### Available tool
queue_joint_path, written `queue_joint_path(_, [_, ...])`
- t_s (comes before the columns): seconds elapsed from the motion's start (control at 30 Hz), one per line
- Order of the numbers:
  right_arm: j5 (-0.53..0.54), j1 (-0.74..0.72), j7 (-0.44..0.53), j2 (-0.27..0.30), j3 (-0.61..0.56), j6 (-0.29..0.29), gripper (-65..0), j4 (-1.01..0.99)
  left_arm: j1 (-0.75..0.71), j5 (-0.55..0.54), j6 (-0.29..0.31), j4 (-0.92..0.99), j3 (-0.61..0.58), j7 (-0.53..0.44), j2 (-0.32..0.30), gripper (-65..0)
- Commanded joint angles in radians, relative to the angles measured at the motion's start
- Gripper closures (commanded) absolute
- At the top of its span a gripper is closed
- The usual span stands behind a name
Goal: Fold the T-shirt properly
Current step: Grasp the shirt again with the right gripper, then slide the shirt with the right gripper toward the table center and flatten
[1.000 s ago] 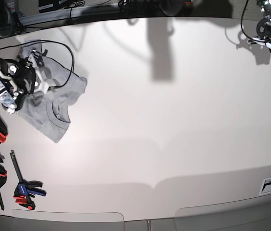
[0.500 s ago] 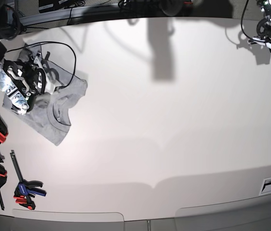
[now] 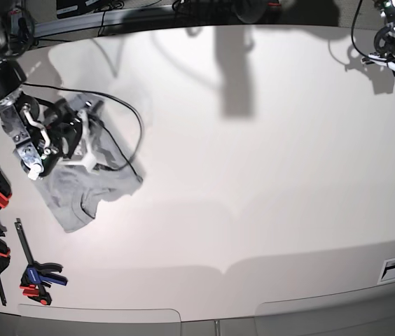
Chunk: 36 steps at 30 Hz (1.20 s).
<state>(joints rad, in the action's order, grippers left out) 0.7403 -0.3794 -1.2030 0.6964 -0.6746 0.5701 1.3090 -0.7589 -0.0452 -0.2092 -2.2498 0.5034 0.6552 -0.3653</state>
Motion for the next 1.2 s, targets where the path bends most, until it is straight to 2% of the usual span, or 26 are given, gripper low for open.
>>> queue_joint_path(0.0, [0.029,0.007,0.030,-0.021,0.032,-0.004,0.0,0.006,-0.006,0.018,-0.004,-0.016,0.008,-0.019,-0.012,0.0])
queue_joint_path(0.17, [0.021,0.076,0.030,-0.134,0.200,-0.018,0.0,0.006,-0.006,0.018,-0.004,-0.016,0.008,-0.020,-0.012,0.0])
queue_joint_path(0.33, [0.045,0.113,0.023,-0.214,0.368,-0.017,0.0,0.007,-0.006,0.018,-0.004,-0.016,0.008,-0.020,-0.012,0.0])
queue_joint_path(0.57, [0.062,0.114,-0.018,-0.216,0.595,-0.008,0.0,0.017,-0.006,0.018,-0.004,-0.016,0.008,-0.020,-0.012,0.0])
queue_joint_path(0.7, [0.190,0.114,-0.010,-0.218,0.715,0.054,0.0,0.046,-0.006,0.018,-0.004,-0.016,0.008,-0.020,-0.012,0.0])
queue_joint_path(0.8, [0.195,0.113,0.046,-0.239,0.782,0.069,0.0,0.066,-0.006,0.018,-0.004,-0.016,0.008,-0.020,-0.012,0.0])
queue_joint_path(0.87, [0.098,0.111,0.107,-0.274,0.807,0.060,0.0,0.066,-0.005,0.018,-0.004,-0.016,0.008,-0.021,-0.012,0.0])
queue_joint_path(0.97, [-0.117,0.112,0.195,-0.350,0.803,-0.014,0.0,0.065,-0.005,0.018,-0.005,-0.016,0.008,-0.028,-0.012,0.0])
queue_joint_path(1.07, [-0.249,0.112,0.233,-0.430,0.793,-0.066,0.0,0.065,-0.005,0.018,-0.004,-0.016,0.008,-0.027,-0.012,0.0])
queue_joint_path(1.17, [-0.413,0.112,0.267,-0.482,0.778,-0.145,0.0,0.065,-0.006,0.018,-0.004,-0.016,0.008,-0.027,-0.012,0.0])
